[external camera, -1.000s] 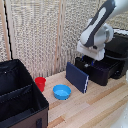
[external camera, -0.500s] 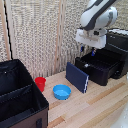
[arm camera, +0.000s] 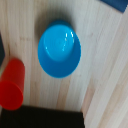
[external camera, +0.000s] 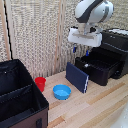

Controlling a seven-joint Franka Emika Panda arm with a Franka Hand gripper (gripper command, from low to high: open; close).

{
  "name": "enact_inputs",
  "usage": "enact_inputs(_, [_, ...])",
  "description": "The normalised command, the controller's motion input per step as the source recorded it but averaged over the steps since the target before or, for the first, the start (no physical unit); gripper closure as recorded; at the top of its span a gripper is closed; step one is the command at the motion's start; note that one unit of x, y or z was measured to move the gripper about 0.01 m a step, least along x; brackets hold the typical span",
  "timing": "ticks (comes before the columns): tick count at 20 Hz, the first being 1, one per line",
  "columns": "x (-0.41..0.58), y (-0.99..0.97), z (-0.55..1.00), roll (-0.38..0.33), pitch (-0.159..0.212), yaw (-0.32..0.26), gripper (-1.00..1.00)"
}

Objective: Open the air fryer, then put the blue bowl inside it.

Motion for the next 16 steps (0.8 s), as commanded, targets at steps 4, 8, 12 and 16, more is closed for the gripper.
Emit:
enact_inputs(4, [-0.009, 0.41, -0.19, 0.121, -0.01, 0.175, -1.0])
enact_inputs(8, [-0.047, 0.46, -0.26, 0.019, -0.007, 0.186, -1.0])
enact_inputs(12, [-0.136, 0.51, -0.32, 0.037, -0.02, 0.157, -1.0])
enact_inputs(16, [-0.293, 0.57, -0.3, 0.016, -0.031, 0.119, -1.0])
